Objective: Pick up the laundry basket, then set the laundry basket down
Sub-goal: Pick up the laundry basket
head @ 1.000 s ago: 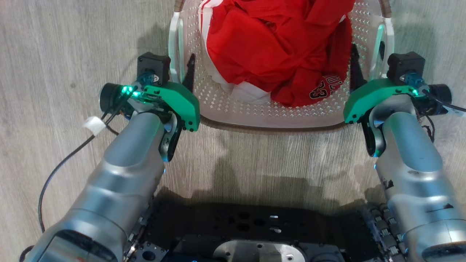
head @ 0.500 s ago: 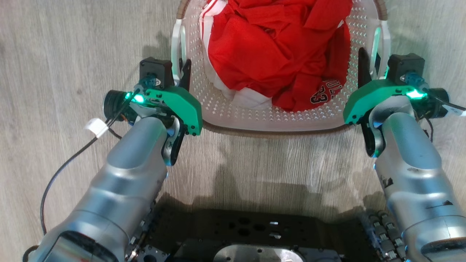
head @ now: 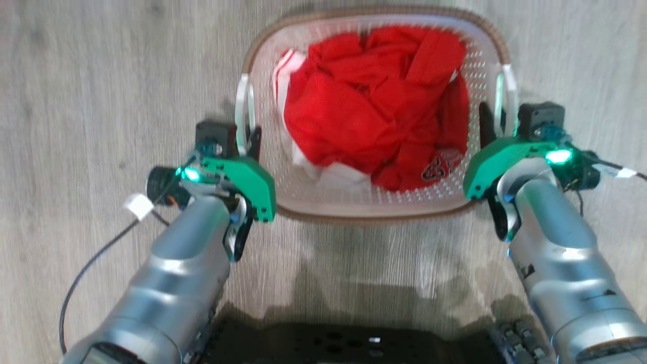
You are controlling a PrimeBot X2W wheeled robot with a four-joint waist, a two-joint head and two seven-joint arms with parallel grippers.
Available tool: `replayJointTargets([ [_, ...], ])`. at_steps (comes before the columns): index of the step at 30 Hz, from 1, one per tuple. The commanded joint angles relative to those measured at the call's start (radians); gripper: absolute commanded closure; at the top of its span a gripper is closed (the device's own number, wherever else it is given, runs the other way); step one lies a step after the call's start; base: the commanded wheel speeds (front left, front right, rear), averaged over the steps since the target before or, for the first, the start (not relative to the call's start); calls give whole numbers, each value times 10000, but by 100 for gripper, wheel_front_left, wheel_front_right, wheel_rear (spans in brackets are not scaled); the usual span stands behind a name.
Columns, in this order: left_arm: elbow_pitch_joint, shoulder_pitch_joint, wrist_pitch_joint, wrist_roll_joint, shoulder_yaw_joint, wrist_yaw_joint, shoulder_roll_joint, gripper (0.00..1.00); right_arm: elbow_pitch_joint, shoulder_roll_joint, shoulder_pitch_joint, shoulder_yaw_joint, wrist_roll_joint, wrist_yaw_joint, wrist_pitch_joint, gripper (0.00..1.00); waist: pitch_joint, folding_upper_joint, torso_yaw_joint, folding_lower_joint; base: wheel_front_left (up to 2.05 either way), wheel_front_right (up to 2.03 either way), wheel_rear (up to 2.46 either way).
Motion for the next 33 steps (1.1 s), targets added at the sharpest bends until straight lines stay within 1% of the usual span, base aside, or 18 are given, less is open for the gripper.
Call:
replayJointTargets([
  [1, 59, 340, -99, -43, 159, -27, 317, 100, 47, 66, 640, 319, 57, 58, -49, 100, -549, -1, -112, 0, 0, 0, 0],
  [10, 781, 1182, -99, -472, -66, -114, 317, 100, 1121, 66, 1067, 1249, 1062, 58, -49, 100, -2229, -1, -257, 0, 0, 0, 0],
  [17, 1190, 1920, -99, -881, -567, -254, 317, 100, 2013, 66, 1547, 2603, 2222, 58, 39, 100, -3509, -1, -475, 0, 0, 0, 0],
  [18, 1190, 1920, -99, -881, -567, -254, 317, 100, 2013, 66, 1547, 2603, 2222, 58, 39, 100, -3509, -1, -475, 0, 0, 0, 0],
  [25, 1740, 2557, 45, -1397, -1163, -416, 317, 100, 2317, 66, 2144, 3914, 3437, 58, 582, 100, -4710, -1, -700, 0, 0, 0, 0],
  [33, 2015, 3120, 397, -1879, -1664, -466, 317, 100, 2414, 66, 2655, 5041, 4496, 58, 1123, 100, -5886, -1, -799, 0, 0, 0, 0],
])
